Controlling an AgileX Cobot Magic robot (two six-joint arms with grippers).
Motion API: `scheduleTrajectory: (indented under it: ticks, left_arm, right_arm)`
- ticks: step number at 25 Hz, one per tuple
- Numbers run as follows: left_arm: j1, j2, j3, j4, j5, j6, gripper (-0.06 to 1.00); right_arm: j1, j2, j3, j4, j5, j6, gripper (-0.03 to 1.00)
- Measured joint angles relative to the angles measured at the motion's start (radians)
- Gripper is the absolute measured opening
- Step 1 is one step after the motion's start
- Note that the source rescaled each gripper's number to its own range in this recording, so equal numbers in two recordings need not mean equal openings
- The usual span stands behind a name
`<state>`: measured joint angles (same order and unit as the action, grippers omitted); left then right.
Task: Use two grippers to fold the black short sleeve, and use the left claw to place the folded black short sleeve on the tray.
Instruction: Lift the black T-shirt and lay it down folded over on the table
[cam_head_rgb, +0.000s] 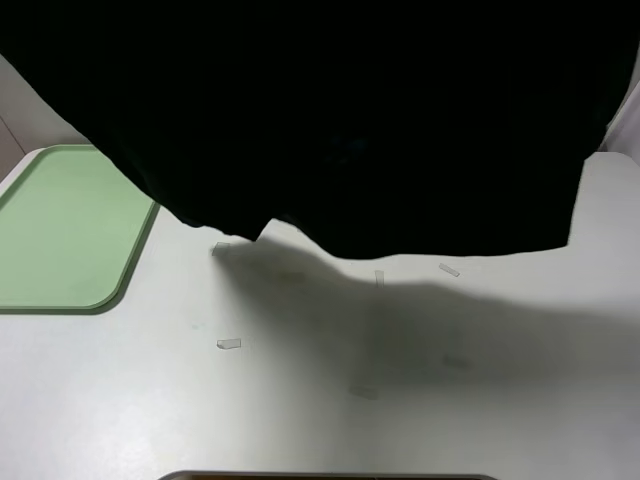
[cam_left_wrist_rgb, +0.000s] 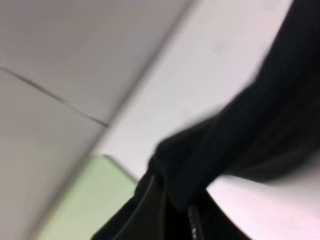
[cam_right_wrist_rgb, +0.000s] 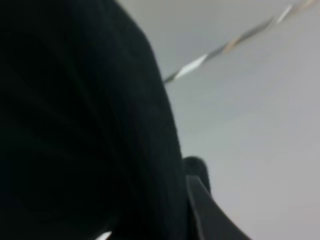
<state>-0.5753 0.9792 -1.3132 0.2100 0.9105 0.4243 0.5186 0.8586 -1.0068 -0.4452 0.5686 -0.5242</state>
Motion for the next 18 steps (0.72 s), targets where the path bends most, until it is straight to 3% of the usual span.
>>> scheduleTrajectory:
  ticks: [3, 7, 10, 12, 14, 18]
  left_arm:
    - [-0.004, -0.002, -0.005, 0.157, -0.025, -0.069, 0.00]
    - [-0.005, 0.130, -0.005, 0.242, -0.044, -0.099, 0.00]
    - [-0.002, 0.230, -0.005, 0.257, -0.050, -0.100, 0.00]
    - [0.036, 0.404, -0.005, 0.257, -0.084, -0.101, 0.00]
    - [0.055, 0.469, -0.005, 0.257, -0.101, -0.101, 0.00]
    - [0.130, 0.697, -0.005, 0.251, -0.159, -0.103, 0.00]
  right_arm:
    - [-0.001, -0.017, 0.000, -0.037, -0.063, -0.021, 0.08]
    - [-0.073, 0.092, 0.000, -0.129, -0.129, 0.039, 0.08]
    - [-0.162, 0.244, 0.000, -0.173, -0.177, 0.115, 0.08]
    - [-0.222, 0.364, 0.000, -0.189, -0.220, 0.154, 0.08]
    - [-0.298, 0.547, 0.000, -0.200, -0.313, 0.182, 0.08]
    - [-0.355, 0.757, 0.000, -0.224, -0.395, 0.185, 0.08]
